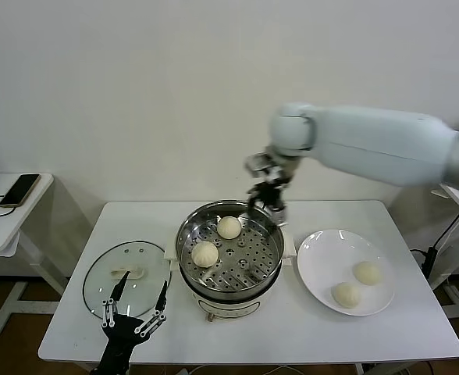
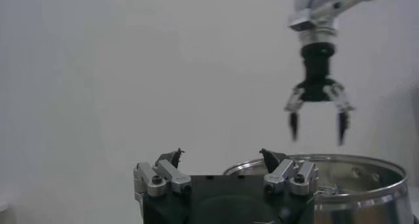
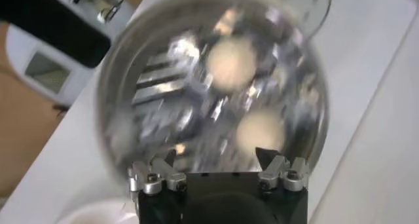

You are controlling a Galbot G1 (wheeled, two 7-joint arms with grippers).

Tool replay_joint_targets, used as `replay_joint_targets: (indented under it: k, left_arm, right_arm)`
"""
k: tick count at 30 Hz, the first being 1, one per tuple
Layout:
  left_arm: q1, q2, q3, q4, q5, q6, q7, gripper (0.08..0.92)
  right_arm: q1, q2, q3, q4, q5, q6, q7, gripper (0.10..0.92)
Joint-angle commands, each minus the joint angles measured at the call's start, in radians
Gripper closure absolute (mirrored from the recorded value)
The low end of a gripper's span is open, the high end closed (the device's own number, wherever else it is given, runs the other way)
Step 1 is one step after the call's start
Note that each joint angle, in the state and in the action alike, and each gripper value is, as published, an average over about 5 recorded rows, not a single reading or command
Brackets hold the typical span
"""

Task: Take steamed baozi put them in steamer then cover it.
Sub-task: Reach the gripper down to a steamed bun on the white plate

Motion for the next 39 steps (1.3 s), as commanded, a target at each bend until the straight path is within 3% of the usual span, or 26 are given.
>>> replay_joint_targets:
  k: [1, 13, 39]
  left_arm:
    - [0.004, -0.005, -0.002, -0.002, 0.003, 0.001, 0.0, 0.177]
    - [0.014, -0.011, -0.007, 0.003, 0.011, 0.003, -0.003, 0.177]
    - [0.022, -0.022, -0.026, 0.005, 0.011, -0.006, -0.005, 0.177]
  right_arm:
    - [-0.127, -0.33, 0.004, 0.019, -0.227, 0.12, -0.073, 0.203]
    - [-0.491, -0.341, 0.176, -0.041, -0.342, 0.101, 0.017, 0.203]
    - [-0.587, -0.297, 0.227, -0.064, -0.399, 0.074, 0.098, 0.216]
